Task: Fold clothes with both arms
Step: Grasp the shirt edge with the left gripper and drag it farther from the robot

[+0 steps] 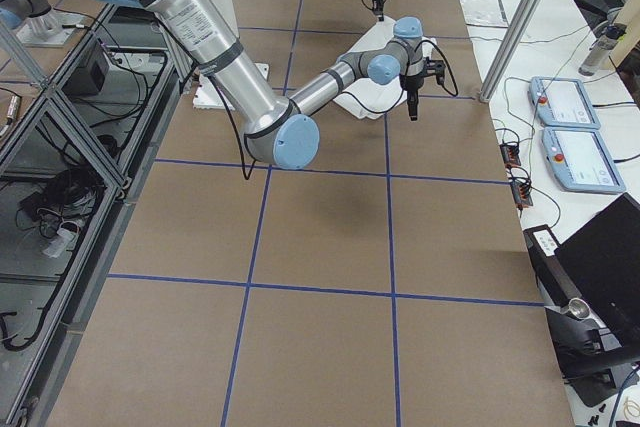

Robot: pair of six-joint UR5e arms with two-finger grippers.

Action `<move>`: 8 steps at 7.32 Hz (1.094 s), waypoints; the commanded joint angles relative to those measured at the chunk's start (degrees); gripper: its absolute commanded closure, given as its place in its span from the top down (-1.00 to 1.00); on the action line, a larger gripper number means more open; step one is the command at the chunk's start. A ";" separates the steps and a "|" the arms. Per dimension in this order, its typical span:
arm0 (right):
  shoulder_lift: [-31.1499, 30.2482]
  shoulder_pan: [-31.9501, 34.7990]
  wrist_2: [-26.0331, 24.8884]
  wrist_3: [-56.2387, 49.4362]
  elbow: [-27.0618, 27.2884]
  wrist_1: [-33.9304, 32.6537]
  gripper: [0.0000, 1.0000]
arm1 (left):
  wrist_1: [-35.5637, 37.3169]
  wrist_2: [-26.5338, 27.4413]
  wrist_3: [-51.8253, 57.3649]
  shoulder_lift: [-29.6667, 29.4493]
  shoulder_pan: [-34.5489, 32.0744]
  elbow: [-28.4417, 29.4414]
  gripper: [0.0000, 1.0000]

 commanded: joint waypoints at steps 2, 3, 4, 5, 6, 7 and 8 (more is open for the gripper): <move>0.47 -1.17 -0.22 3.54 1.41 0.81 1.00 | -0.67 1.46 7.50 -16.18 -7.75 22.20 -1.00; 0.99 -2.05 -0.57 4.59 1.50 0.90 1.00 | -1.63 3.39 7.70 -19.63 -7.76 26.79 -1.00; 2.39 -4.49 -4.23 7.74 0.89 1.51 1.00 | -5.03 2.97 7.88 -19.14 -8.11 26.66 0.42; 4.49 -5.91 -7.22 10.38 -0.16 1.52 1.00 | -6.46 1.66 8.49 -17.39 -8.20 23.96 0.99; 8.43 -6.79 -7.60 11.19 -4.26 1.52 1.00 | -6.73 -2.70 8.49 -16.07 -8.29 22.11 1.00; 12.99 -7.93 -8.91 11.89 -10.39 3.61 1.00 | -6.65 -5.44 8.06 -14.49 -8.46 18.96 1.00; 15.82 -9.77 -12.49 11.99 -17.07 9.11 1.00 | -6.56 -6.34 7.88 -12.74 -8.47 16.14 1.00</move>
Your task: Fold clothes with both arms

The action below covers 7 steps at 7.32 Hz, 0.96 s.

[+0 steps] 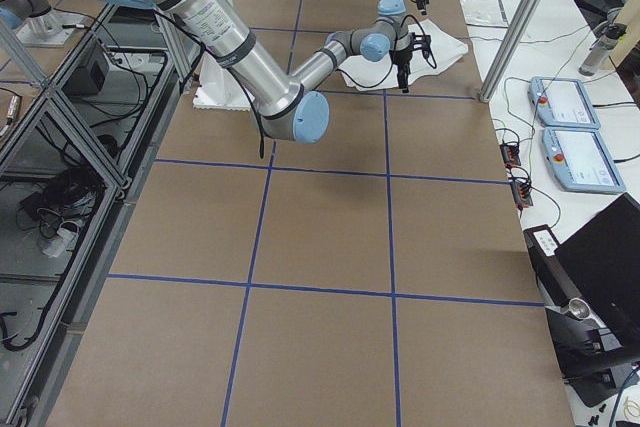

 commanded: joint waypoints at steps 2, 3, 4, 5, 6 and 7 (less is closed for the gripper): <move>8.11 -5.05 -8.13 2.14 -16.45 12.98 0.99 | -0.13 -2.84 -0.51 3.37 -0.16 -5.48 1.00; 8.30 -6.46 -11.20 3.27 -19.53 17.80 0.96 | -0.22 -2.84 -0.51 3.90 -0.07 -6.19 1.00; 8.82 -7.34 -13.32 3.37 -21.91 20.72 0.89 | -0.31 -2.84 -0.51 4.17 -0.07 -6.37 1.00; 8.91 -8.13 -14.56 5.98 -23.41 25.89 0.81 | -0.22 -2.84 -0.60 4.26 0.01 -6.89 1.00; 9.52 -8.31 -14.83 7.75 -25.43 28.20 0.67 | -0.31 -2.84 -0.60 4.43 0.02 -6.90 1.00; 9.70 -8.75 -15.88 7.86 -26.06 28.22 0.58 | -0.31 -2.84 -0.60 4.61 0.02 -6.90 1.00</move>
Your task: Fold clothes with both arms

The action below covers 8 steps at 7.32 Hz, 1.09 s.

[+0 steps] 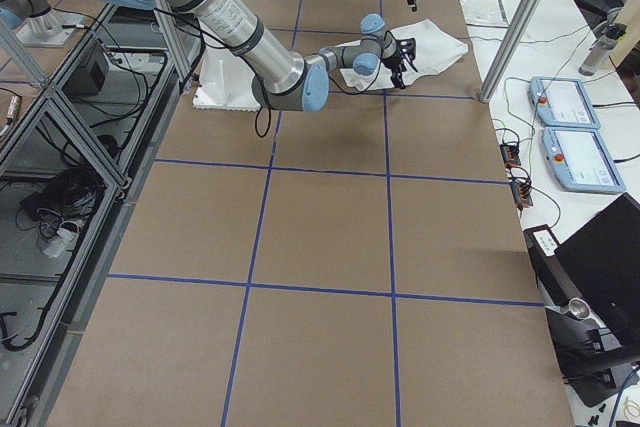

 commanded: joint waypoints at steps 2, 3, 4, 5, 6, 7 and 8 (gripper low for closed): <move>0.37 -0.89 -1.77 0.97 -1.79 1.56 0.43 | 0.06 0.00 -0.01 0.48 0.02 -0.78 1.00; 0.37 -0.98 -1.86 0.97 -1.97 1.56 0.39 | 0.06 0.00 -0.10 0.48 0.02 -0.70 1.00; 0.28 -1.06 -1.86 0.89 -2.14 1.56 0.33 | 0.06 0.00 -0.10 0.48 0.02 -0.70 1.00; 0.28 -1.15 -1.77 0.97 -2.23 1.56 0.25 | 0.06 0.00 -0.10 0.48 0.02 -0.70 1.00; 0.28 -1.24 -1.86 0.89 -2.23 1.56 0.18 | 0.06 0.00 -0.01 0.48 0.02 -0.70 1.00; 0.37 -1.24 -1.86 0.97 -2.23 1.56 -0.12 | 0.06 0.00 -0.01 0.91 0.02 -0.79 1.00; 0.46 -1.24 -1.86 0.97 -2.23 1.56 -0.55 | -0.02 0.00 -0.01 1.01 0.02 -0.79 1.00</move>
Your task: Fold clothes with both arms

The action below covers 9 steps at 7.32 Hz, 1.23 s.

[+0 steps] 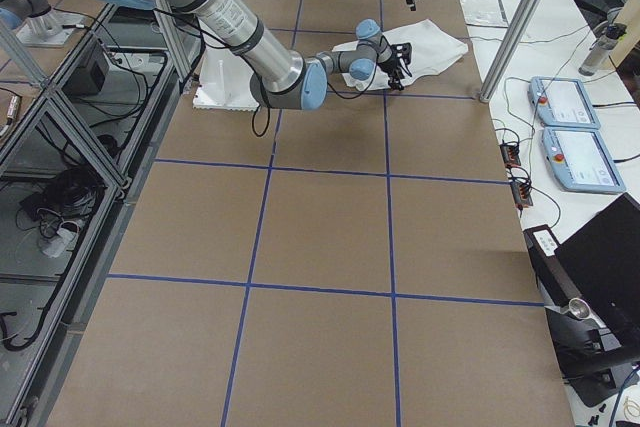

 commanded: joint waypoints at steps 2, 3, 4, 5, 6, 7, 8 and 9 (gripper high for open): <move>0.20 -0.04 0.70 -0.15 -0.53 -0.07 -1.00 | -0.07 0.00 0.01 0.29 0.00 -0.12 1.00; 0.98 -0.04 1.66 -0.24 -0.45 -0.34 -1.00 | -0.07 -0.09 0.01 0.29 0.00 -0.12 1.00; 1.60 0.05 2.10 -0.24 -0.10 -0.69 -1.00 | -0.07 -0.09 0.01 0.29 0.00 -0.12 1.00; 1.43 0.05 2.28 -0.24 1.73 -2.34 -1.00 | -0.07 -0.09 -0.08 0.29 0.00 -0.55 1.00; -0.92 -0.12 2.28 -0.15 10.01 -9.41 -1.00 | -0.07 -0.09 -0.08 0.29 0.00 -0.56 1.00; -5.90 -1.25 2.20 0.02 19.58 -13.57 -1.00 | -0.07 -0.09 -0.08 0.29 0.09 -0.56 1.00; -10.91 -2.05 2.02 0.20 25.25 -13.96 -1.00 | -0.07 -0.09 -0.08 0.29 0.09 -0.56 1.00; -15.57 -3.19 1.41 0.37 29.74 -14.22 -1.00 | -0.07 -0.09 -0.08 0.29 0.09 -0.82 1.00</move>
